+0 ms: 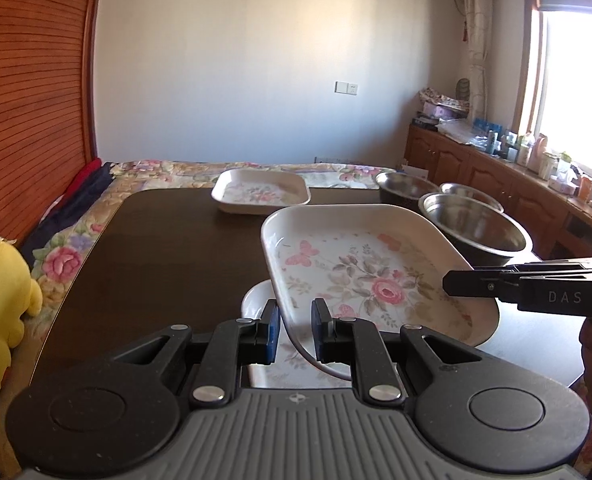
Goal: Organize plates and bowls
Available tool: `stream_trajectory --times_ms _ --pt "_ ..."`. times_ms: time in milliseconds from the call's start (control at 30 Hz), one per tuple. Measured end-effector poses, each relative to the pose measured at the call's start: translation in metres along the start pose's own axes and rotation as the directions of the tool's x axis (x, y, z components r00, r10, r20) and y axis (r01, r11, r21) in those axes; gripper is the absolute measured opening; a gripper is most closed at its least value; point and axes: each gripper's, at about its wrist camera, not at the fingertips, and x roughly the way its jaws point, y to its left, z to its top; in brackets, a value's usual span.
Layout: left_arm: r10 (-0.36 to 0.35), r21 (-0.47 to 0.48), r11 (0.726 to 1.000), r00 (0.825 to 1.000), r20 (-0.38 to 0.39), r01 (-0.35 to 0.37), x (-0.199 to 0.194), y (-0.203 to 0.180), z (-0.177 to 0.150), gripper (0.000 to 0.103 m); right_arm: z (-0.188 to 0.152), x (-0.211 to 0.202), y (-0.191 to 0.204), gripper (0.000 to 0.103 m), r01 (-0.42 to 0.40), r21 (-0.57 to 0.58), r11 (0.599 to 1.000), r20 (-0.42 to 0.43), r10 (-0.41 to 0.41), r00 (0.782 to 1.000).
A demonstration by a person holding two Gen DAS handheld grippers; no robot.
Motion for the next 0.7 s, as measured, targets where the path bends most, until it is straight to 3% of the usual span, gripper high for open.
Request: stream_trajectory --times_ms 700 --pt "0.015 -0.026 1.0 0.999 -0.039 -0.016 0.016 0.01 -0.023 0.018 -0.024 0.011 0.008 0.016 0.036 0.024 0.999 0.002 -0.036 0.999"
